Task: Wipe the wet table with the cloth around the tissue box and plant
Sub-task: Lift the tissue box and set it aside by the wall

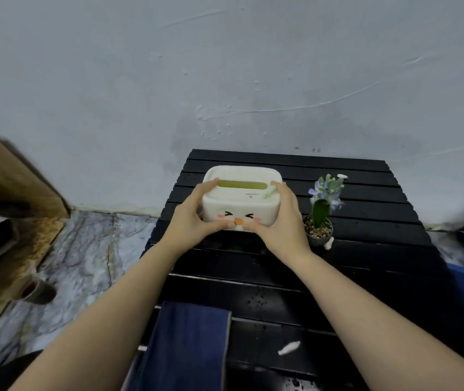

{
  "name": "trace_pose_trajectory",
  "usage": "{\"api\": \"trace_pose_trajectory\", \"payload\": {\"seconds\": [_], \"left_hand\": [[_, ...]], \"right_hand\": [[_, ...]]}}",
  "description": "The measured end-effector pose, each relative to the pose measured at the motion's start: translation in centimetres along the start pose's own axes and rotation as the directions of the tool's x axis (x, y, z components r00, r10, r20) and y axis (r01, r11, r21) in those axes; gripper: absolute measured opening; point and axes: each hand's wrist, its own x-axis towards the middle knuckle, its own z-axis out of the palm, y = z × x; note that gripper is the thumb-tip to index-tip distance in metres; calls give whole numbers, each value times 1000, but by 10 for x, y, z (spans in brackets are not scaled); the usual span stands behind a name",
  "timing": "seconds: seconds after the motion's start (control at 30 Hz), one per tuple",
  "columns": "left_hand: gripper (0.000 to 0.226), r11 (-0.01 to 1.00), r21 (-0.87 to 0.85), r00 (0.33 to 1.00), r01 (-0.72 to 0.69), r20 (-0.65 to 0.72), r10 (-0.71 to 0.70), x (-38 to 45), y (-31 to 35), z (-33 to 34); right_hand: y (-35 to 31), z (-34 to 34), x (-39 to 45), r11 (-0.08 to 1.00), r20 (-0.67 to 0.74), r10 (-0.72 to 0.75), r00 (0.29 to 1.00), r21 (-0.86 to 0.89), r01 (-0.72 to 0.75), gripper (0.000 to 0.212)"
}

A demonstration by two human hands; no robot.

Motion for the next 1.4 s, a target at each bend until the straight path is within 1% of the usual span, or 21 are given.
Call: {"api": "trace_pose_trajectory", "payload": {"seconds": [0.13, 0.23, 0.3, 0.4, 0.53, 0.7, 0.8, 0.97, 1.13, 1.2, 1.3, 1.37, 1.4], "left_hand": [[85, 1000, 12, 999, -9, -36, 10, 0, -1, 3], [86, 999, -14, 995, -31, -92, 30, 14, 4, 5], [86, 997, -32, 992, -75, -99, 72, 35, 13, 3], [87, 991, -15, 987, -130, -93, 128, 76, 23, -4], [87, 992, 14, 987, -124, -102, 125, 122, 12, -8], [88, 997, 39, 991, -66, -117, 70, 151, -22, -4], [87, 997, 55, 992, -60, -112, 66, 161, -38, 4], [89, 998, 53, 994, -46, -98, 51, 179, -52, 15], [91, 995, 95, 998, -29, -58, 35, 187, -55, 15], [96, 994, 108, 999, -23, -45, 28, 185, -52, 14], [115, 997, 75, 1000, 2, -13, -1, 181, -38, 14], [126, 998, 58, 999, 30, 19, -31, 177, -24, 10], [129, 994, 99, 999, 36, 12, -37, 175, -17, 7]], "right_hand": [[-2, -5, 7, 999, 0, -8, 1000, 31, 8, 93], [-9, -9, 22, 997, -46, -36, 998, 64, 39, 95], [-15, -12, 38, 993, -105, -49, 993, 98, 60, 97], [-23, -14, 72, 989, -153, -81, 985, 109, 98, 98], [-20, 2, 114, 993, -196, -59, 979, 93, 78, 99], [4, 28, 150, 999, -167, -4, 986, 35, 10, 98], [19, 37, 163, 999, -156, 37, 987, -7, -39, 99], [30, 35, 179, 997, -131, 55, 990, -55, -62, 100], [32, 37, 185, 992, -93, 64, 994, -105, -74, 106], [29, 38, 183, 990, -99, 72, 993, -117, -83, 109], [21, 38, 177, 984, -147, 74, 986, -147, -96, 113], [9, 35, 170, 974, -148, 65, 987, -204, -95, 115], [1, 33, 165, 967, -135, 37, 990, -245, -70, 115]]}}
